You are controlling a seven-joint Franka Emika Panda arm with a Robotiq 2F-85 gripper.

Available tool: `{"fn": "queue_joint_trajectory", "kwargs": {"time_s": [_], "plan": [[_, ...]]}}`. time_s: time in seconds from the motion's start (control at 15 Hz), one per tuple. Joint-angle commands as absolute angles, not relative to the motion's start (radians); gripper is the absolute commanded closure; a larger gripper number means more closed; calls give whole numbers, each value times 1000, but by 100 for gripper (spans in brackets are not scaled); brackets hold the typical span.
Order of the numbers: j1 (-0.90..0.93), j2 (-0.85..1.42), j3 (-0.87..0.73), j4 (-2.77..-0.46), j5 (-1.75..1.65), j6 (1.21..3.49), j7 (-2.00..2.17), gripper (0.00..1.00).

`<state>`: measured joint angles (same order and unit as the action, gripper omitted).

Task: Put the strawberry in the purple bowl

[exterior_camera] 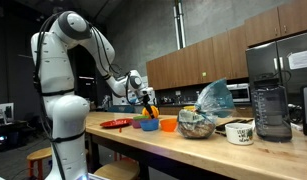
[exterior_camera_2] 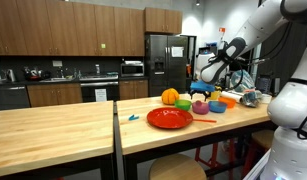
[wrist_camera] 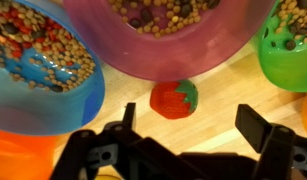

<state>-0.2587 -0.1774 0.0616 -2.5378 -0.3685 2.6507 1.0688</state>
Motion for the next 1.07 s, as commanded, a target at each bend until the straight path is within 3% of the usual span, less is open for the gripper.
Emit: {"fn": "queue_joint_trajectory", "kwargs": {"time_s": [0.0, 0.4, 1.0], "plan": [[-230, -180, 42, -2517, -374, 2636, 1043, 0], [-187, -192, 34, -2437, -325, 2539, 907, 0], [-113, -301, 15, -2373, -142, 2142, 542, 0]]}}
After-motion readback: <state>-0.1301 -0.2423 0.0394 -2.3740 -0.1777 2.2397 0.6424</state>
